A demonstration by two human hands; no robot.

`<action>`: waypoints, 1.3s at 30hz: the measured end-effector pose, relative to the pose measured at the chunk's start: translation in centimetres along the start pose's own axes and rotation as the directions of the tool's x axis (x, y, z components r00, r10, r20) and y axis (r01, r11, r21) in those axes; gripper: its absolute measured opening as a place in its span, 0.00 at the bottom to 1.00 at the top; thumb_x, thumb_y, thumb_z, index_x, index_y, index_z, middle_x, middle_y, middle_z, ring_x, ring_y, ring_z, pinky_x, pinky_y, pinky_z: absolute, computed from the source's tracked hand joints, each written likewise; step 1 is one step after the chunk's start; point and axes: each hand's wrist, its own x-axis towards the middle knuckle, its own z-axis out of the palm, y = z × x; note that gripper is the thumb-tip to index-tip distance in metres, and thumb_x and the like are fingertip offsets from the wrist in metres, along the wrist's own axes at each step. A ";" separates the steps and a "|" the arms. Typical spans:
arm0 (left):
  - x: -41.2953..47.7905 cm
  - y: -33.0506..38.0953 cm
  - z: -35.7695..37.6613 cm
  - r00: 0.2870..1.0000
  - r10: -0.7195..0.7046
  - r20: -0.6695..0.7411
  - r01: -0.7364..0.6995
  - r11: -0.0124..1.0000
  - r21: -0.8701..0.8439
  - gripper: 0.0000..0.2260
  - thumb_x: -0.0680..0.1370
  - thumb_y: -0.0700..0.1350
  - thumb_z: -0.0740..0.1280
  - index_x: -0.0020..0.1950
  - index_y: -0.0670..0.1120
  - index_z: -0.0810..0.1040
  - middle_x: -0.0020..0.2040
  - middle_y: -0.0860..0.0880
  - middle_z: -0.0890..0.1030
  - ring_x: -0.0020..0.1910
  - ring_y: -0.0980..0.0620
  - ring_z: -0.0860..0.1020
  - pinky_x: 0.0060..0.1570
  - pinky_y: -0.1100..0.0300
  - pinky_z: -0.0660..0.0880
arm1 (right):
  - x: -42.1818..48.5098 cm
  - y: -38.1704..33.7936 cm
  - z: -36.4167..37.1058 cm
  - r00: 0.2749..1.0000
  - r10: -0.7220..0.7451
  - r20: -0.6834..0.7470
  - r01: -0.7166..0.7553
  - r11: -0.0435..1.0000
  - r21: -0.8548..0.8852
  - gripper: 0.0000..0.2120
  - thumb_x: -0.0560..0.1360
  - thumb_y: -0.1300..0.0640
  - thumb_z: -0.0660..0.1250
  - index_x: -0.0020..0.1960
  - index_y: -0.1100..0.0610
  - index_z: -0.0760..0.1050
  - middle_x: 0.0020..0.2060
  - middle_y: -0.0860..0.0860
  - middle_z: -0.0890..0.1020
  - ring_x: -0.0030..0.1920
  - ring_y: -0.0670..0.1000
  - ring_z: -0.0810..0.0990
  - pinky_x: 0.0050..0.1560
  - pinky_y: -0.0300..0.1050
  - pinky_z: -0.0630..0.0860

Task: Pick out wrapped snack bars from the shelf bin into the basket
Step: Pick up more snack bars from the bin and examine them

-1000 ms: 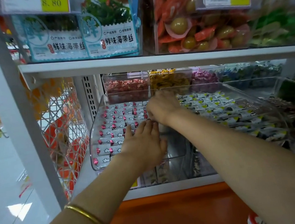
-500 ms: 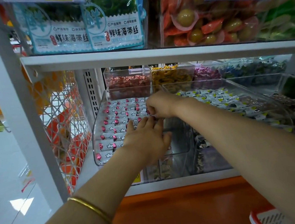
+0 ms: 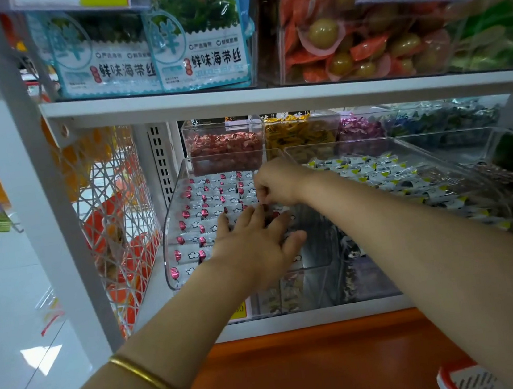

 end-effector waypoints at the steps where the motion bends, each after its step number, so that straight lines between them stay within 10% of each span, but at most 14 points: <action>1: 0.0 0.0 0.0 1.000 0.000 0.005 0.000 1.000 -0.003 0.27 0.78 0.63 0.39 0.76 0.58 0.48 0.78 0.47 0.49 0.77 0.47 0.45 0.71 0.37 0.44 | 0.0 0.0 0.4 1.000 0.001 0.007 -0.001 1.000 -0.016 0.07 0.75 0.68 0.64 0.47 0.62 0.79 0.49 0.56 0.82 0.51 0.54 0.79 0.54 0.46 0.73; 20: 0.1 -0.1 0.2 0.999 -0.042 -0.012 0.041 0.998 -0.042 0.32 0.77 0.66 0.40 0.77 0.52 0.47 0.78 0.48 0.49 0.77 0.49 0.45 0.72 0.40 0.42 | -2.3 1.3 -0.4 0.984 0.002 -0.180 -0.001 1.000 0.003 0.07 0.74 0.67 0.65 0.47 0.57 0.78 0.47 0.53 0.80 0.49 0.52 0.78 0.51 0.49 0.76; 27: -0.1 -0.1 0.1 0.998 -0.058 0.002 0.058 0.998 -0.025 0.34 0.76 0.66 0.39 0.77 0.49 0.44 0.78 0.49 0.47 0.76 0.50 0.43 0.71 0.41 0.40 | -4.0 1.0 -0.8 0.993 0.019 -0.120 -0.064 0.924 -0.378 0.06 0.72 0.49 0.70 0.46 0.49 0.80 0.48 0.48 0.76 0.58 0.52 0.67 0.53 0.49 0.63; 39: -0.5 -0.9 0.2 0.999 -0.048 0.007 0.048 0.999 0.016 0.34 0.75 0.67 0.37 0.77 0.50 0.48 0.78 0.48 0.48 0.76 0.50 0.43 0.71 0.40 0.40 | -2.6 -0.9 0.1 0.999 0.006 -0.036 -0.013 0.980 -0.198 0.07 0.75 0.64 0.62 0.44 0.60 0.79 0.41 0.54 0.78 0.46 0.55 0.78 0.48 0.48 0.75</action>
